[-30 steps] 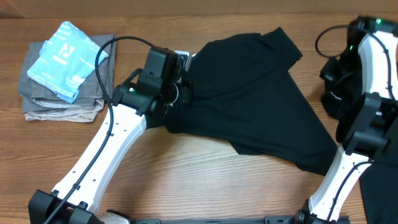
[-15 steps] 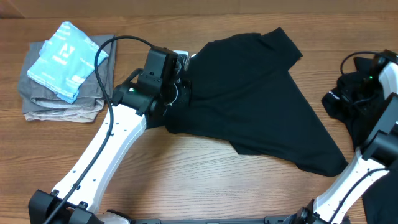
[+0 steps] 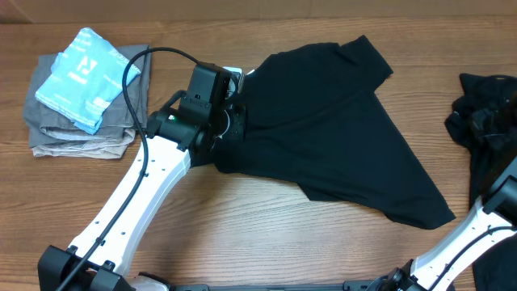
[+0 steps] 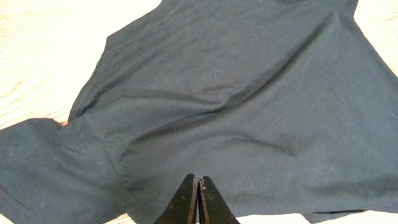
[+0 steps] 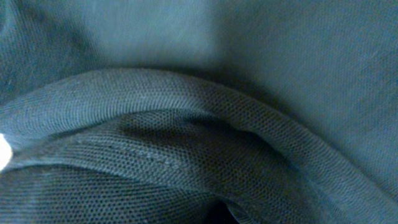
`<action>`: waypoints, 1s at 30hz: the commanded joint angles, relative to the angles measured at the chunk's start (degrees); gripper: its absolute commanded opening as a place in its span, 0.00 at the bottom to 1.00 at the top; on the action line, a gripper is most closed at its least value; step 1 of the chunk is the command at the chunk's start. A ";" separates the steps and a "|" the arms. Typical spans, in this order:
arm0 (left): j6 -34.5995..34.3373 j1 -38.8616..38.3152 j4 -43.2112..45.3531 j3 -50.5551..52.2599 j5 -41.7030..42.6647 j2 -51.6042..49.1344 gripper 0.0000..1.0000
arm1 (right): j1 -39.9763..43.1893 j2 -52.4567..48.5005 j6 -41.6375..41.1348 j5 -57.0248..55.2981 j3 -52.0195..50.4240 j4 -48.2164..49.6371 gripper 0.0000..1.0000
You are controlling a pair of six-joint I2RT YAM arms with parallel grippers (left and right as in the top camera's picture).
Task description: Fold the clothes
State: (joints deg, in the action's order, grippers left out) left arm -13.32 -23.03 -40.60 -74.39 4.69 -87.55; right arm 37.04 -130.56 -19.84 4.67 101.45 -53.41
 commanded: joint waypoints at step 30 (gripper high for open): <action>0.02 -0.26 3.02 0.50 -0.81 -0.20 1.00 | -24.13 -1.38 10.05 10.88 36.50 -29.40 0.04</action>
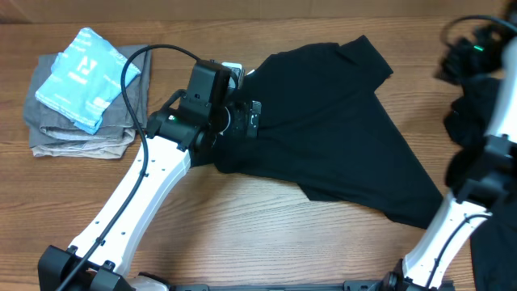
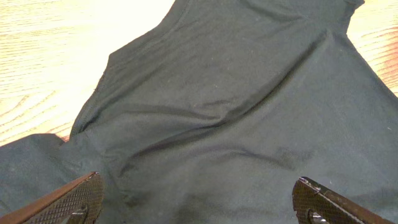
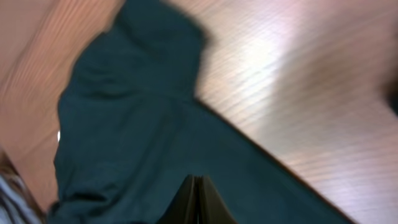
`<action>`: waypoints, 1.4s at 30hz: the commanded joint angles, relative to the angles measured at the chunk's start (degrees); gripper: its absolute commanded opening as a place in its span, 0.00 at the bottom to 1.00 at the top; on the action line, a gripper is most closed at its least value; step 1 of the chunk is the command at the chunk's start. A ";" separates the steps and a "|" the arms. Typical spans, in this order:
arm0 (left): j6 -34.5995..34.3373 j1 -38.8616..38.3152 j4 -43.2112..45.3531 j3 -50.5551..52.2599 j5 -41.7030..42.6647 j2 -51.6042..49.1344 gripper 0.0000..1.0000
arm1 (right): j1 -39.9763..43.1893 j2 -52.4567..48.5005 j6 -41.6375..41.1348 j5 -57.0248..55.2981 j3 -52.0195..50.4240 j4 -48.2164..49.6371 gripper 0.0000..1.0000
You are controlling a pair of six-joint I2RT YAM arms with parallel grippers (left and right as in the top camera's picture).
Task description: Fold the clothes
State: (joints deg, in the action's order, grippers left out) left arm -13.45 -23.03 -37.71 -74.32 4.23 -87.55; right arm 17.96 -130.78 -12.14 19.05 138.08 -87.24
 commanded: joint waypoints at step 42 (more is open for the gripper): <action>0.15 -0.24 0.13 0.44 -0.35 -0.20 1.00 | -12.68 -28.13 -0.94 -26.88 0.00 50.93 0.06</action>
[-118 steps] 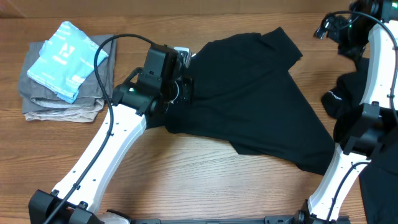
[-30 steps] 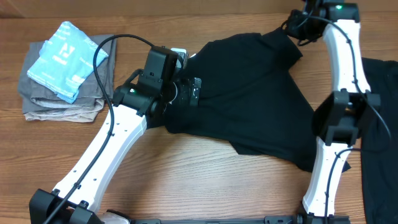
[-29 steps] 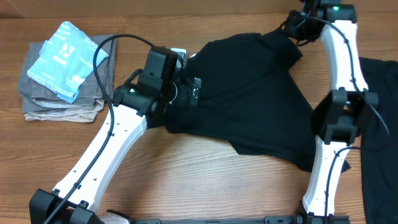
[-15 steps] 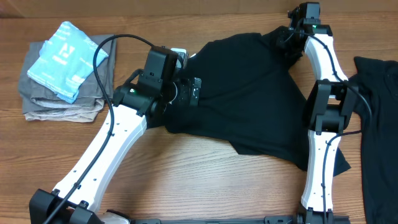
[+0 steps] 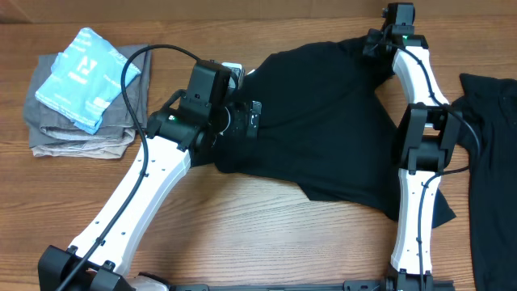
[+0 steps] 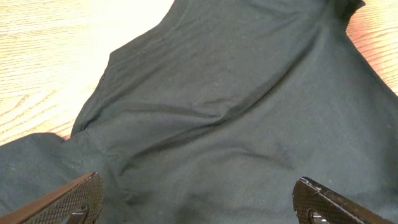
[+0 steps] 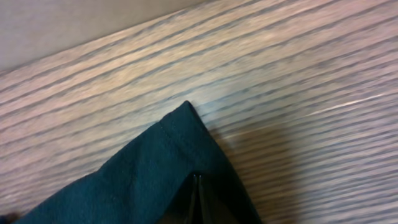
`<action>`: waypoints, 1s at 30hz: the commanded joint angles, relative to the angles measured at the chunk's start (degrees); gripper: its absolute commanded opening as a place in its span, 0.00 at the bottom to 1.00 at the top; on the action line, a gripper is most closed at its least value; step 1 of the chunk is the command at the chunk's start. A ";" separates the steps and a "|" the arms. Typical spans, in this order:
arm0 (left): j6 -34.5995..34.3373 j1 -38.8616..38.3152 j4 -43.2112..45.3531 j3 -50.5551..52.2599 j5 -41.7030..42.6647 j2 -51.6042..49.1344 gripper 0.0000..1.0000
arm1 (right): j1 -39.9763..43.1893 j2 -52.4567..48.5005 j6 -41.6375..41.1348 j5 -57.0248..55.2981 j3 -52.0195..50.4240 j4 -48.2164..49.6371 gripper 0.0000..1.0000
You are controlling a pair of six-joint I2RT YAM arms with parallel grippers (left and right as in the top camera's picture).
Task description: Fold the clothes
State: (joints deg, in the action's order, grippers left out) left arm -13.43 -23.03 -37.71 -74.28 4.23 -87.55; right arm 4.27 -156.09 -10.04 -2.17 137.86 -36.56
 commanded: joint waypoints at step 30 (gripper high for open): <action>0.13 -0.24 0.13 0.39 -0.35 -0.20 1.00 | 1.77 8.55 -9.31 5.73 40.61 -49.83 0.20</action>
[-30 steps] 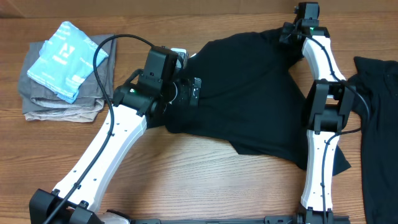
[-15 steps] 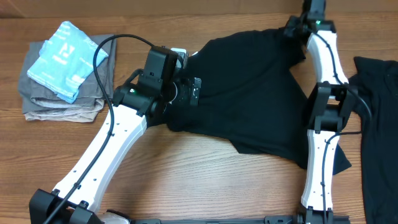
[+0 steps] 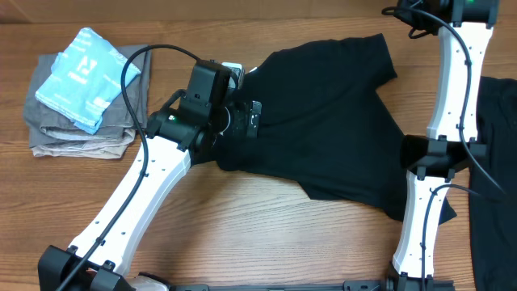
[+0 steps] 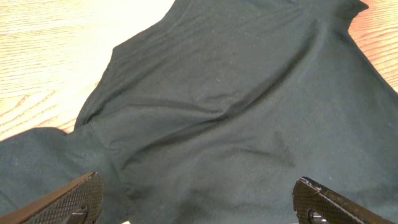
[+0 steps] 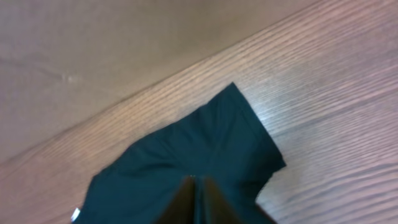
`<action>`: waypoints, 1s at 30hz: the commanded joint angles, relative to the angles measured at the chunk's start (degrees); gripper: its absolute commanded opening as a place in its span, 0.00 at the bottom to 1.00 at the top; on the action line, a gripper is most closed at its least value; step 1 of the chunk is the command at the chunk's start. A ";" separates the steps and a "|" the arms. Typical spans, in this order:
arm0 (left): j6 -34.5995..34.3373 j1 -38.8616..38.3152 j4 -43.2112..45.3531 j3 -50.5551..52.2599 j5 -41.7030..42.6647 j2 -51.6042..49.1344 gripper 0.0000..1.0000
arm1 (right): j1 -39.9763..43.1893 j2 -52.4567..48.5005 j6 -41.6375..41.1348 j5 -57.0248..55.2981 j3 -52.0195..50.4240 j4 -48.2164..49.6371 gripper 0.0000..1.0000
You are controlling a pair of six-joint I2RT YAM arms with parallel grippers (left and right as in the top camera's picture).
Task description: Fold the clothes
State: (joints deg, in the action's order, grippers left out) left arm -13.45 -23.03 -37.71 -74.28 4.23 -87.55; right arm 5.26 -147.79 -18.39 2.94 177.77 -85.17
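A black shirt (image 3: 323,129) lies spread across the middle of the table, its far sleeve (image 3: 376,52) pointing to the back right. My left gripper (image 3: 252,117) hovers low over the shirt's left part. It is open, with both textured fingers (image 4: 81,196) wide apart and only fabric between them (image 4: 199,205). My right gripper (image 5: 196,180) is shut and empty, held high above that far sleeve (image 5: 230,130). The right arm (image 3: 452,73) reaches up to the back right of the table.
A stack of folded grey clothes (image 3: 48,121) with a light blue packet (image 3: 85,77) on top sits at the back left. Another black garment (image 3: 494,162) lies along the right edge. Bare wood (image 3: 266,234) runs along the front.
My right gripper was shut down at the corner of the far sleeve; now it is high above it, still shut. The sleeve lies a little further right. The left gripper has not moved.
At first my left gripper was shut at the shirt's left part and my right was buried in the black garment at the right. Then the left stood open and the right was raised. The right then reached the far sleeve, and now hangs above it.
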 commanded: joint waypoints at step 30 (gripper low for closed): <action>0.17 -0.42 12.39 0.39 0.31 -3.58 0.61 | 14.56 15.87 5.14 14.45 -33.27 -11.91 0.04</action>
State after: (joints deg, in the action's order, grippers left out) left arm -13.54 -23.05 -27.81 -74.28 4.32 -88.31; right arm 18.46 -142.78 -14.46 22.87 154.63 -97.06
